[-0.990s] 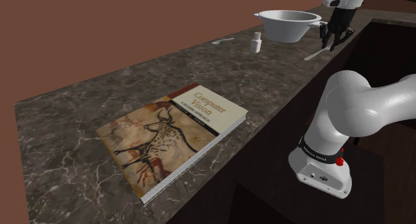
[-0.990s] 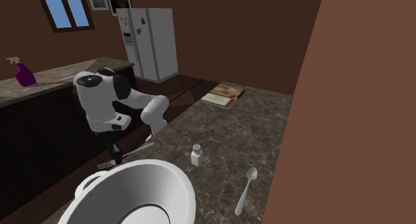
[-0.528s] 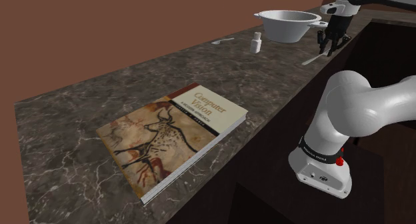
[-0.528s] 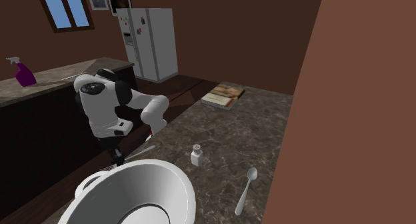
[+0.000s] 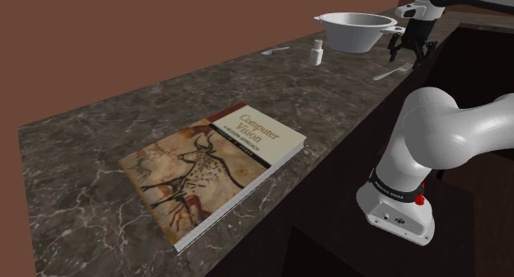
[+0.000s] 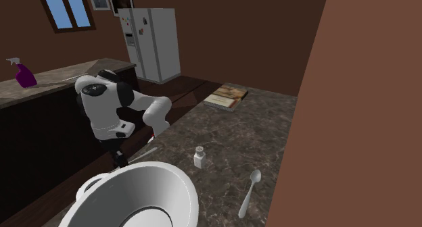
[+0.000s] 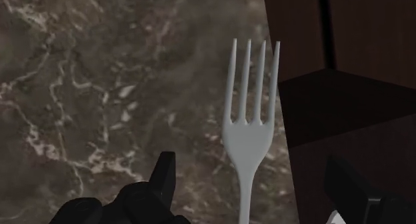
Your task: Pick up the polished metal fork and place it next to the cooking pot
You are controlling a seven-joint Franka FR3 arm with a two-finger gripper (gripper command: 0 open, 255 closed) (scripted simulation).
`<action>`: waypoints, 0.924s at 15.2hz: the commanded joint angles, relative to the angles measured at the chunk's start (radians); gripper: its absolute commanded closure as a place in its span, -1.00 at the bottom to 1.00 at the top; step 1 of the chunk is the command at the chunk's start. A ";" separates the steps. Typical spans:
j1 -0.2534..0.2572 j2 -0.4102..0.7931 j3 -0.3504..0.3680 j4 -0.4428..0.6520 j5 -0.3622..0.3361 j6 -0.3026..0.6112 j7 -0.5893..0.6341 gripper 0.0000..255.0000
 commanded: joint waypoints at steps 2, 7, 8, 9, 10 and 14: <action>0.000 0.000 0.000 0.000 0.000 0.000 0.000 -1.00; 0.022 0.043 0.076 0.102 0.069 -0.078 -0.017 -1.00; 0.022 0.043 0.076 0.102 0.069 -0.078 -0.017 -1.00; 0.022 0.043 0.076 0.102 0.069 -0.078 -0.017 -1.00; 0.022 0.043 0.076 0.102 0.069 -0.078 -0.017 -1.00; 0.022 0.043 0.076 0.102 0.069 -0.078 -0.017 -1.00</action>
